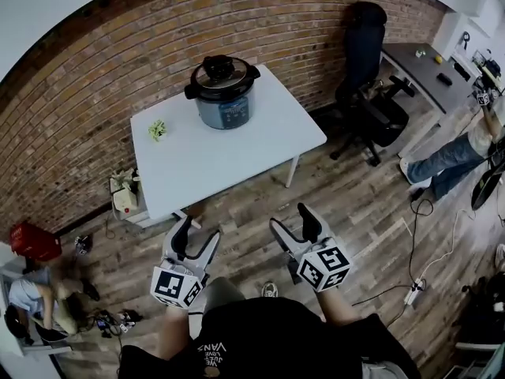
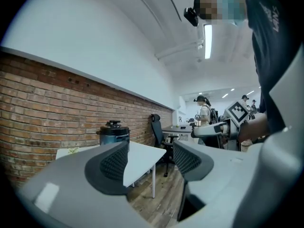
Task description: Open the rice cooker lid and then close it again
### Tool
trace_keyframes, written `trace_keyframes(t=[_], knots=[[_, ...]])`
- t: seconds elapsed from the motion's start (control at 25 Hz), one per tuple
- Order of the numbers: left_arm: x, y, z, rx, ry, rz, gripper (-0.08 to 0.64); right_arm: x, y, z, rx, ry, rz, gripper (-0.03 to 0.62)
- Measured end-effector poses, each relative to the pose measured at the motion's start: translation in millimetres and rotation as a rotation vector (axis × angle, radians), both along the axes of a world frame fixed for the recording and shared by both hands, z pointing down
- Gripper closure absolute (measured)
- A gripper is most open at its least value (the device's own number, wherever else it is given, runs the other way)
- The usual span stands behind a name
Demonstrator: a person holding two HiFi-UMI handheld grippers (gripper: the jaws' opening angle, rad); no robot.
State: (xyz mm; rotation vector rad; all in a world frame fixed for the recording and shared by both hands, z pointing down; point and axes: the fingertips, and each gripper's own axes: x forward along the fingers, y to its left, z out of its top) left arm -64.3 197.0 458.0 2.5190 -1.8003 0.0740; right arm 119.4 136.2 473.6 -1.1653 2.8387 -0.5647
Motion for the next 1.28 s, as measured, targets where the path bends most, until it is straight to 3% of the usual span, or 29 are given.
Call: trace_keyframes(t=[0.28, 0.8, 1.28], knots=[[-15.3, -30.3, 3.7, -0.010, -0.007, -0.010, 0.285, -8.5, -24.3, 10.2, -0.028, -0.016, 0.006, 0.245], [-98.1, -159.3, -6.5, 0.010, 0.008, 0.166, 0.285, -82.7, -124.3, -2.2, -0.023, -0.019, 0.190, 0.245], [-163.5, -235.9, -18.3, 0.030, 0.003, 0.296, 0.285, -142.4, -172.1, 1.2, -0.055, -0.017, 0.310, 0.246]])
